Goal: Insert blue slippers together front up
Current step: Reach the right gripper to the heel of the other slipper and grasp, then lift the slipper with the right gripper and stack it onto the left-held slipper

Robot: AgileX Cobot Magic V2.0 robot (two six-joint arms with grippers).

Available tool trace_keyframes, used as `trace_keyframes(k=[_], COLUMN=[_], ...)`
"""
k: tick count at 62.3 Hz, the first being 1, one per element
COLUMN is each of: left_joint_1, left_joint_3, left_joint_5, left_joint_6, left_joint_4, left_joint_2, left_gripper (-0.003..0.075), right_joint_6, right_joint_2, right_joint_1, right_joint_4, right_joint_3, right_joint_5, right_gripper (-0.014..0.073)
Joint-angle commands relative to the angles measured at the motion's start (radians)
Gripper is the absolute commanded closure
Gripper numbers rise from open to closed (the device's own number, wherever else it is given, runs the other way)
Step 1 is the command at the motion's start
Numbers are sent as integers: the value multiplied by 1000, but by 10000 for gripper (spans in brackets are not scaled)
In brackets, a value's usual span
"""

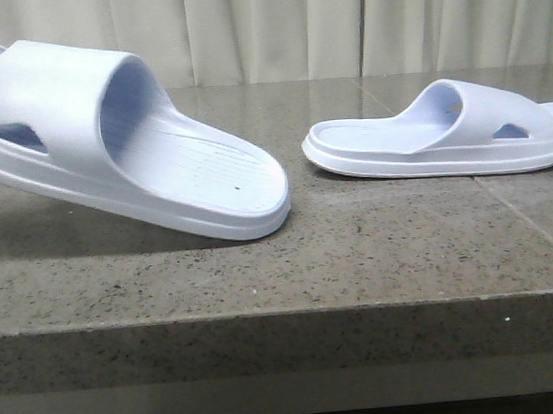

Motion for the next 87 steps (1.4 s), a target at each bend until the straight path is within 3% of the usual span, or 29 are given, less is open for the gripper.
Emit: trace_keyframes(k=[1, 24, 41, 54, 69, 87], left_joint_1=[-7, -7, -7, -7, -7, -7], left_joint_3=[-22, -22, -22, -22, -22, -22], left_joint_5=[28, 28, 28, 28, 28, 28], left_joint_6=[1, 1, 1, 1, 1, 1], left_joint_4=[-70, -70, -70, -70, -70, -70], left_joint_2=[-28, -28, -28, -28, -28, -28], left_gripper=[741, 741, 741, 741, 741, 741], right_joint_6=[-62, -98, -105, -120, -122, -122], right_joint_2=[30, 223, 314, 329, 329, 329], right_joint_1=[-6, 4, 95, 157, 196, 202], right_joint_4=[108, 131, 129, 127, 125, 129], right_joint_3=[-40, -120, -177, -178, -178, -178], right_joint_5=[10, 14, 32, 37, 55, 55], right_gripper=[74, 74, 85, 274, 388, 620])
